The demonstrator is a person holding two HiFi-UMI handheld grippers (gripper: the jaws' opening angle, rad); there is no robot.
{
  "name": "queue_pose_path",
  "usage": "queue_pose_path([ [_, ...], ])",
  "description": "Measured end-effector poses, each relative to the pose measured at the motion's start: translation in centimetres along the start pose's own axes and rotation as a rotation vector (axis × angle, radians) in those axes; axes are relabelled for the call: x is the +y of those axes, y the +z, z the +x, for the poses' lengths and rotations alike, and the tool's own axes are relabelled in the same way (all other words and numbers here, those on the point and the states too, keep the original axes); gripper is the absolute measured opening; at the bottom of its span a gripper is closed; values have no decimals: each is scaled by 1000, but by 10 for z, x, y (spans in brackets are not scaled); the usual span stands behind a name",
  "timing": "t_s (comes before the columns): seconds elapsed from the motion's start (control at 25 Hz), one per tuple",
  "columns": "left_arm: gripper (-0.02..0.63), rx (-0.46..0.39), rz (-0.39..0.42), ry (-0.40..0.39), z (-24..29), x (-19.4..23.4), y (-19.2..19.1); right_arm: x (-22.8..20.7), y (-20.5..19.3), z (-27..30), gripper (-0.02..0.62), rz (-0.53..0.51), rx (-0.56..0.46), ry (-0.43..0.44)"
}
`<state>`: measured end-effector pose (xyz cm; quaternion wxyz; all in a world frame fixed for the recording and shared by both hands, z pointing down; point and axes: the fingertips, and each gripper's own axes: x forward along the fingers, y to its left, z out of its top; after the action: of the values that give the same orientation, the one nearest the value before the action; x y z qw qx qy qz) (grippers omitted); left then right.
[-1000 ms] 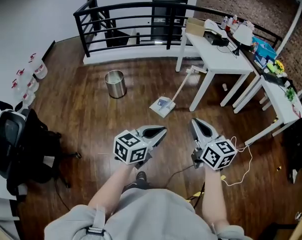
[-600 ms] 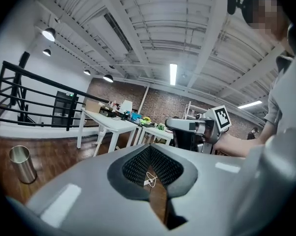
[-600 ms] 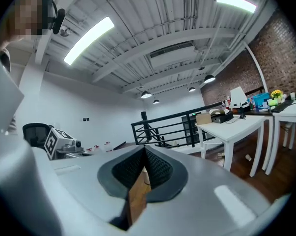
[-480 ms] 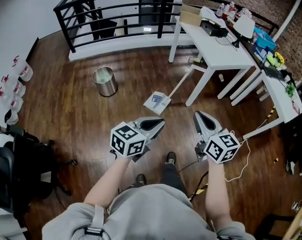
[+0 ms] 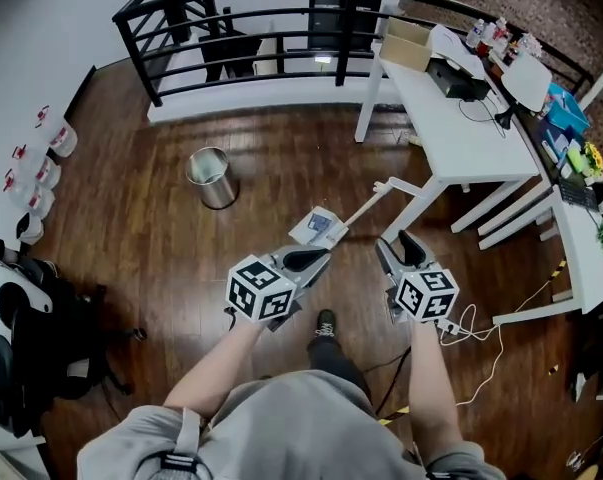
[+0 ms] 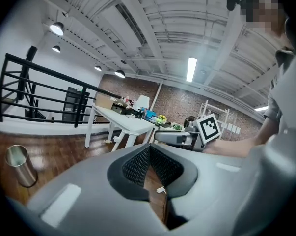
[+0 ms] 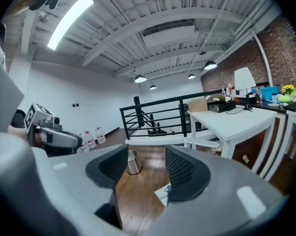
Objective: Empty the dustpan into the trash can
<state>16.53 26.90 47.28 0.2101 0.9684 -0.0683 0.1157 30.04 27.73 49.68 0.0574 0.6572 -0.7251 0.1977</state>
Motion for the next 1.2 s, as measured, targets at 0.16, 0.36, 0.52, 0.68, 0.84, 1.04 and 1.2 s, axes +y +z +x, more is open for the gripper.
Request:
queue_pose_path([
  [0.16,5,28,-19,36,50,32,5,-63,-28,67,222,37,104,27],
  [0.36,5,58,-57,68,97,60,6,-128,-65,143,248,32,230,27],
  [0.52,5,71,-104,91,114,76,6,-162,-84,187,270,19,283,-34],
  [0.68,5,96,-143,100,120,91,-5,-167,-88,217,270,11,278,-29],
  [0.84,5,120,-160,109,129,107,-9,-171,-81,240,270,12,268,-4],
  [1.04,5,125,-183,134,132,121,-11,-171,-72,258,198,-36,252,9],
  [1.2,5,118,-185,187,118,137,-10,-176,-57,265,193,-41,210,-8],
])
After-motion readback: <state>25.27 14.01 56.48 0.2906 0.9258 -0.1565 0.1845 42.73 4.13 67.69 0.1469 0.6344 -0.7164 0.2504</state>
